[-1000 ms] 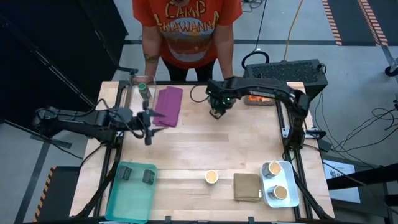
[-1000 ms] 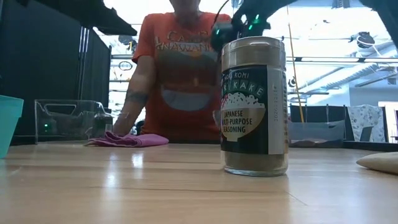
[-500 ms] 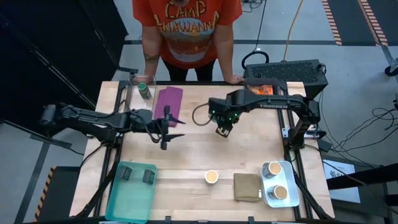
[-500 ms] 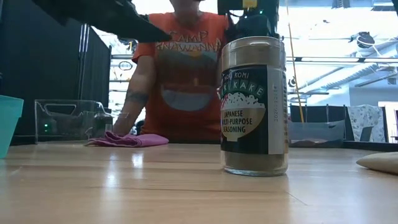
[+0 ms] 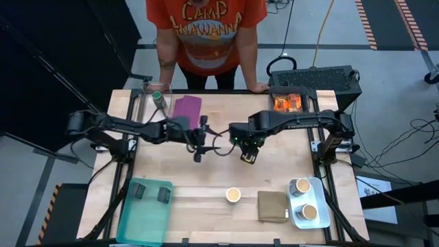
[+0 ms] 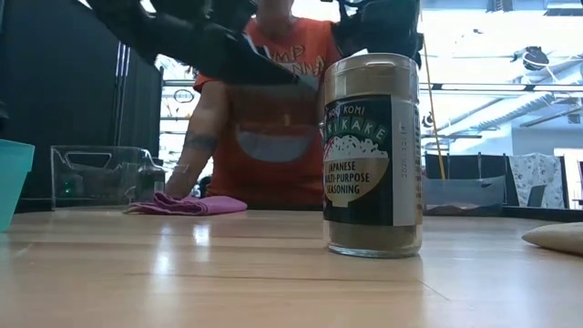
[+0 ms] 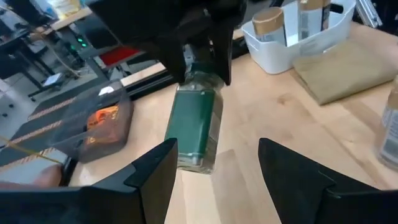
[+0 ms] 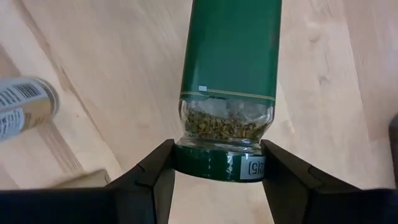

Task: Sort spices by type
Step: Put the green seasoning bottle into the transparent bin

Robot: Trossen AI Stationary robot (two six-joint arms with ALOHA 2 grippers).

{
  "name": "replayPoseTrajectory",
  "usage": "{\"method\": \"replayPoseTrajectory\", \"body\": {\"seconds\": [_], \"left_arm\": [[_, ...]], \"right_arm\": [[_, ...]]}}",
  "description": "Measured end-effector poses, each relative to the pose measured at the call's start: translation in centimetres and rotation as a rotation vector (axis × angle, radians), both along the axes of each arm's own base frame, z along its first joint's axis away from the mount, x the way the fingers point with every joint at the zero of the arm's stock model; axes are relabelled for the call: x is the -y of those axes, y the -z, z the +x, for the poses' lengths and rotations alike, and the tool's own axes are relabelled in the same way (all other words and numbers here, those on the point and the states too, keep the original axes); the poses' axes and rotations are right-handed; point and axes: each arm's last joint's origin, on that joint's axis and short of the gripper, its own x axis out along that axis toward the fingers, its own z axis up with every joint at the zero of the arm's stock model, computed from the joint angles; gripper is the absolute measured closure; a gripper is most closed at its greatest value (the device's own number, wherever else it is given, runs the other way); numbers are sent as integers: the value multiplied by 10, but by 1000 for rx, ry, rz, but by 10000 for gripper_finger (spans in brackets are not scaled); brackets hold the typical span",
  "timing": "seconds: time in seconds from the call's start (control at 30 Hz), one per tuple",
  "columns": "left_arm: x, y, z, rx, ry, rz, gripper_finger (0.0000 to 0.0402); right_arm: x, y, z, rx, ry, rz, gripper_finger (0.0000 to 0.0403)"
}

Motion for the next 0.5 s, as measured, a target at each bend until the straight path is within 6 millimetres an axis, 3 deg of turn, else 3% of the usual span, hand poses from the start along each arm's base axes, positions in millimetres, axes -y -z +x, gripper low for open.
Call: {"method": "replayPoseTrajectory", "body": {"seconds": [0.3, 0.5], "left_arm": [[-17, -2, 33, -146, 48, -91, 171], [-20, 1, 48, -153, 48, -86, 171]], "right_arm": [[-11, 0, -3, -30, 13, 4, 229], [-11, 1, -4, -42, 15, 2, 229]]}}
